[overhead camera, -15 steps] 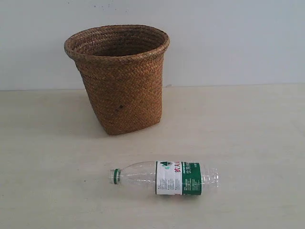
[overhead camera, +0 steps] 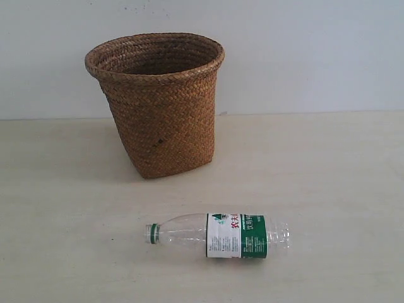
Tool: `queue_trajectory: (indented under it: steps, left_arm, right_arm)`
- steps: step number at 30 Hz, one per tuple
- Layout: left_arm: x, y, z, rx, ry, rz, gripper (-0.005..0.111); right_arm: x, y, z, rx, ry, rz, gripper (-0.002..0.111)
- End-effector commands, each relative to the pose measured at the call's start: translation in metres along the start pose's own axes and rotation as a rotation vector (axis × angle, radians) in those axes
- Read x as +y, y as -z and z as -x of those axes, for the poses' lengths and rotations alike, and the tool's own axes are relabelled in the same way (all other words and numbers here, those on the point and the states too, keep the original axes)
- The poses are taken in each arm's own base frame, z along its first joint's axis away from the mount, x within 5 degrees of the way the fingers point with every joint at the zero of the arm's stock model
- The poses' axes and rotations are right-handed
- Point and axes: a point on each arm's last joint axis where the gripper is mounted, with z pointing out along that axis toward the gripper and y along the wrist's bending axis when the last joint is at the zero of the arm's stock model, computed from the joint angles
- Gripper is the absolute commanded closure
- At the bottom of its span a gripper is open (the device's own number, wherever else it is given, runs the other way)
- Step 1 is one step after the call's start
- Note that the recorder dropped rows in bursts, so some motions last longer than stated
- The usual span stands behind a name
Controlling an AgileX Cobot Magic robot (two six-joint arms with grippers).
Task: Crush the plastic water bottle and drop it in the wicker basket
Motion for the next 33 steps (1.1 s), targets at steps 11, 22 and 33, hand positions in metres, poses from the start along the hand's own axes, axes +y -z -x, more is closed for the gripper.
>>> queue_trajectory:
  steps: [11, 22, 33]
  left_arm:
    - [-0.046, 0.000, 0.085, 0.303, -0.045, -0.262, 0.103]
    - [-0.077, -0.026, 0.107, 0.417, 0.234, -0.537, 0.103]
    - [-0.061, -0.039, 0.121, 0.218, 0.239, -0.346, 0.103]
  right_arm:
    - [0.000, 0.000, 0.001, -0.007, 0.002, -0.005, 0.108]
    - [0.000, 0.000, 0.001, -0.007, 0.002, -0.005, 0.108]
    - [0.000, 0.000, 0.001, -0.007, 0.002, -0.005, 0.108]
